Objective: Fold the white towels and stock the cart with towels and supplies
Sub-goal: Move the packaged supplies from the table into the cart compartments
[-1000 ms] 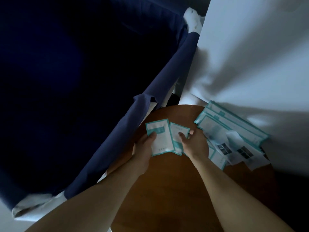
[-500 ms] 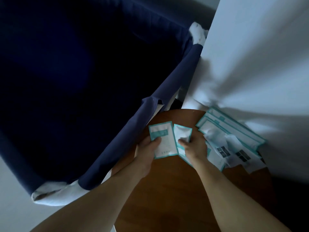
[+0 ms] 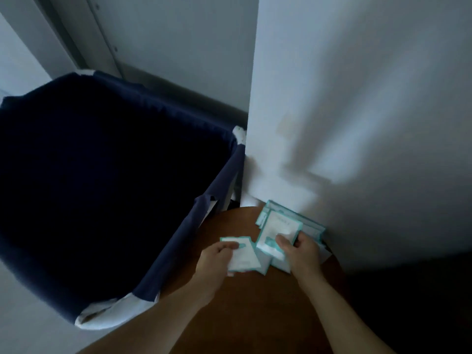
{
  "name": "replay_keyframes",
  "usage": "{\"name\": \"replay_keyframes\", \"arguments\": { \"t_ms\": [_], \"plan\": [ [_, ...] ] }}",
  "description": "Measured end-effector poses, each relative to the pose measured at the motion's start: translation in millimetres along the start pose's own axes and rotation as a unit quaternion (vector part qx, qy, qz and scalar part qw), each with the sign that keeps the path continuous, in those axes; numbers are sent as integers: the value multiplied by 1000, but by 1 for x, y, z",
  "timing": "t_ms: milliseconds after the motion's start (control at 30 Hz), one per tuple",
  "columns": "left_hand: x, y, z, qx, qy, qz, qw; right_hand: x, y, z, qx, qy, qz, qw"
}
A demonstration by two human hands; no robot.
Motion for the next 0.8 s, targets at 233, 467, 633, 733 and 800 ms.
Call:
{"name": "replay_keyframes", "arguments": {
  "t_ms": [233,467,633,733,800],
  "plan": [
    [-67,-38,-36,34,231,-53,971,-89,54,79,87,-87,22,992],
    [-137,-92,-31,115,239,-172,949,-199,103,127,188,-158,63,967],
    [-201,-145,-72,136,289,-258,912,-261,123,175,226,-197,87,950],
    [-251,-162,-110,129,325,-296,889,-295,133,214,250,-211,109,939],
    [-289,-163,-142,137,357,-324,865,-319,136,246,254,-226,130,931]
  ]
}}
Point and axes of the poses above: each hand's wrist, its own x-axis towards the middle knuckle, its own z-axis out of the back of the hand, y = z × x, the point moved 10 cm from there along x, towards the middle knuckle, and after that the axes turned 1 degree about -x, right-handed, at the moved point
